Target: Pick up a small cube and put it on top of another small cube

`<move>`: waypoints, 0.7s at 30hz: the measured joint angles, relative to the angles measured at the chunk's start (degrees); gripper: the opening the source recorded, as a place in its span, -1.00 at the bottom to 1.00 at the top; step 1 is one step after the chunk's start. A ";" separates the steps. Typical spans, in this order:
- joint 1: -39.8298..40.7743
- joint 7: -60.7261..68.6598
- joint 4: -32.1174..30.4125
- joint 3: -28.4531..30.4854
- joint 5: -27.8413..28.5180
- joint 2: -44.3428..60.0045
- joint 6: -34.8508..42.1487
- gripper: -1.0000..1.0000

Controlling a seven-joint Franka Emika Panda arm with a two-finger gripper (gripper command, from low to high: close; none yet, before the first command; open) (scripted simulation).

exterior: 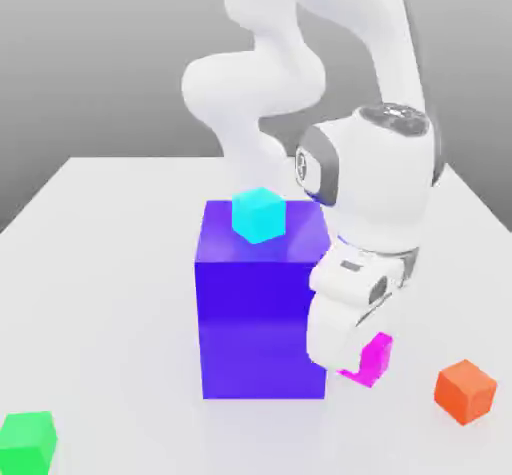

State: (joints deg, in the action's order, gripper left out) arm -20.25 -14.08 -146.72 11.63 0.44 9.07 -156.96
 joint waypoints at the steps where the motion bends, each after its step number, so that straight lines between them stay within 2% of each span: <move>1: 1.84 0.61 1.49 1.19 -1.14 0.94 1.06 -1.00; 12: 21.50 7.56 15.58 12.36 -11.34 8.14 11.15 -1.00; 14: 24.48 11.46 17.33 12.39 -12.54 8.64 12.10 -1.00; 17: 27.22 15.21 18.29 9.89 -16.38 13.71 8.18 -1.00; 18: 28.02 16.11 18.48 8.96 -17.57 15.41 6.77 1.00; 21: 28.02 16.11 18.48 8.96 -17.57 15.41 6.77 1.00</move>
State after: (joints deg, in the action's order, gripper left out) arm 7.77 2.04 -128.24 20.59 -17.13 24.48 -150.19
